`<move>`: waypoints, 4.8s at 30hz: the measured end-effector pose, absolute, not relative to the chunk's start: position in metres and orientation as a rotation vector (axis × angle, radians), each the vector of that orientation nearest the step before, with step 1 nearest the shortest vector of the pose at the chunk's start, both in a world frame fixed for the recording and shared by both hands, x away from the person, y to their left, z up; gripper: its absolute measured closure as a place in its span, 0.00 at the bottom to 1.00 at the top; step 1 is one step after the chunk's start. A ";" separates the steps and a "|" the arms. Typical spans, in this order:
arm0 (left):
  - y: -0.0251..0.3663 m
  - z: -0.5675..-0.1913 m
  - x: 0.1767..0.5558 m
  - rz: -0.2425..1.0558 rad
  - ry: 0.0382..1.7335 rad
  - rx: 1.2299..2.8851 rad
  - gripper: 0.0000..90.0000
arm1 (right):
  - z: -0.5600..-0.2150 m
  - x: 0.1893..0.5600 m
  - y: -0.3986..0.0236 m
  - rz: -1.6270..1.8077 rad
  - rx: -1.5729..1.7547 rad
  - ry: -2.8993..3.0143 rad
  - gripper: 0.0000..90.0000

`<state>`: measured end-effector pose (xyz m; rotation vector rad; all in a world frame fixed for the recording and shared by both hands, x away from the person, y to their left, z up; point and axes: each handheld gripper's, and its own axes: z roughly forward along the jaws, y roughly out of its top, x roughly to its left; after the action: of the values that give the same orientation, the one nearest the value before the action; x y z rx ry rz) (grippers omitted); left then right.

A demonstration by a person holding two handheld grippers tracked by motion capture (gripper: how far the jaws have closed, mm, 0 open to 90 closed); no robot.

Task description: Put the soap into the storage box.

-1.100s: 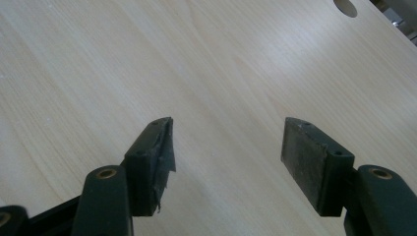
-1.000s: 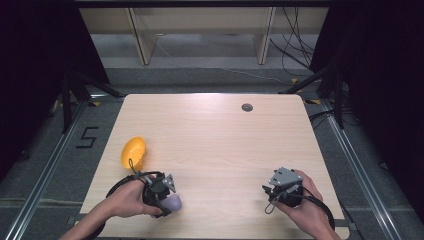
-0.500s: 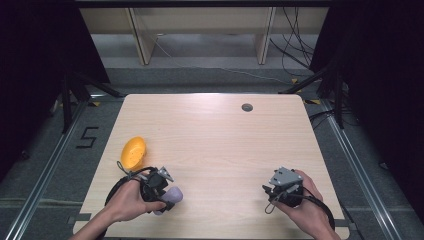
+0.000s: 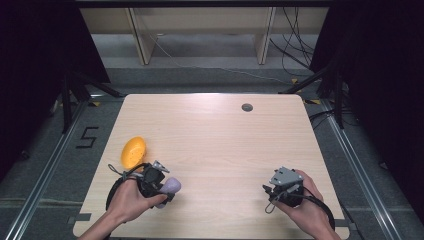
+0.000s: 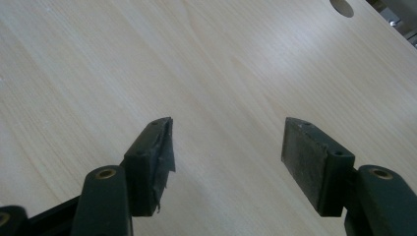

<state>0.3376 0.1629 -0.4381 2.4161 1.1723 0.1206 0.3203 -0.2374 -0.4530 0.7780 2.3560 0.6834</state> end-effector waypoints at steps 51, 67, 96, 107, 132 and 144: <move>0.193 -0.408 0.384 0.189 1.576 2.213 0.54 | -0.454 0.320 -0.237 0.685 0.785 2.348 0.41; 0.205 -0.402 0.400 0.217 1.630 2.176 0.54 | -0.453 0.320 -0.237 0.680 0.789 2.352 0.41; 0.222 -0.403 0.428 0.235 1.715 2.138 0.54 | -0.453 0.320 -0.237 0.681 0.781 2.350 0.41; 0.227 -0.402 0.435 0.250 1.744 2.118 0.54 | -0.453 0.320 -0.238 0.679 0.781 2.353 0.41; 0.238 -0.401 0.447 0.292 1.791 2.106 0.54 | -0.454 0.320 -0.237 0.683 0.786 2.343 0.41; 0.241 -0.404 0.453 0.319 1.826 2.080 0.54 | -0.453 0.320 -0.237 0.679 0.788 2.351 0.41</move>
<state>0.4533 0.2410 -0.4038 2.0805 1.8259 0.3191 0.3197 -0.2374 -0.4533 0.7884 2.3508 0.6790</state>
